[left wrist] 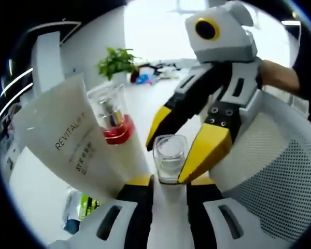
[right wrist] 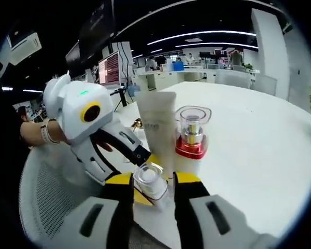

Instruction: Arrange the skincare products in the storage area until every visible bottle or jar stands upright without overlapping.

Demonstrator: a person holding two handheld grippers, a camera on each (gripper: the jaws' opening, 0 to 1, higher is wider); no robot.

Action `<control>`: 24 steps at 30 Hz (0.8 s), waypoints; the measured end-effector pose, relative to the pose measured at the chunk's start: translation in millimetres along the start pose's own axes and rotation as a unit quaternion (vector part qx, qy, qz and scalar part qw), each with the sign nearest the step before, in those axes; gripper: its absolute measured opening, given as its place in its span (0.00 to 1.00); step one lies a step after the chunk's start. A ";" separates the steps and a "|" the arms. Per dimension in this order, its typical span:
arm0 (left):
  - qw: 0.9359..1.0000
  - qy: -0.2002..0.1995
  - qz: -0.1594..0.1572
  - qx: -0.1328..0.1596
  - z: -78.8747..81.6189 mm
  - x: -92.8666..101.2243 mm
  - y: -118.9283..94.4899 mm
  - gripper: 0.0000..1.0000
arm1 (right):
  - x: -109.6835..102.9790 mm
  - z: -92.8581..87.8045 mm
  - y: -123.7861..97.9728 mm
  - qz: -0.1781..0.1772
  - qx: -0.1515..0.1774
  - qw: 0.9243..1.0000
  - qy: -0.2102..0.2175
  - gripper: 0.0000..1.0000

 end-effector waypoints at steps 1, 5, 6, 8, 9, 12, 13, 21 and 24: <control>1.000 0.000 0.001 -0.003 -0.7 -0.2 -0.6 0.21 | 0.0 -1.6 -0.9 0.001 -0.006 1.000 -0.001 0.29; 1.000 0.004 0.003 -0.008 -1.2 0.6 -2.6 0.21 | 0.2 -9.6 -3.5 0.004 -0.029 1.000 -0.004 0.27; 1.000 0.003 0.004 -0.008 -1.0 0.5 -3.8 0.21 | 0.4 -12.2 -3.2 0.003 -0.036 0.999 -0.008 0.27; 1.000 0.000 0.006 -0.012 -2.4 0.5 -5.4 0.20 | -0.1 -16.8 -0.9 0.001 -0.053 0.998 -0.017 0.27; 1.000 0.001 0.006 -0.015 -3.5 0.4 -5.8 0.20 | -0.1 -18.8 0.7 0.001 -0.060 0.998 -0.020 0.27; 1.000 0.006 0.006 -0.030 -8.2 0.6 -7.0 0.20 | 2.0 -25.9 3.1 -0.004 -0.082 0.996 -0.034 0.26; 0.999 0.007 0.006 -0.031 -8.8 0.8 -7.1 0.19 | 3.6 -28.9 3.5 -0.008 -0.092 0.995 -0.042 0.25; 0.998 -0.008 -0.002 -0.059 -19.5 4.1 -10.6 0.16 | 6.7 -36.5 5.1 -0.010 -0.108 0.993 -0.036 0.23; 0.998 -0.008 -0.004 -0.061 -20.1 4.9 -11.7 0.10 | 7.0 -38.3 5.3 -0.009 -0.112 0.993 -0.035 0.22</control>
Point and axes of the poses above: the point that each gripper's makers call its tool centre point, and the gripper's own axes: y roughly forward along the fingers, x roughly to its right, z roughly out of its top, the point moved 4 cm from there along -y, roughly backward along the fingers, and after that the axes turned 7 degrees about x, right-handed, at the moved point
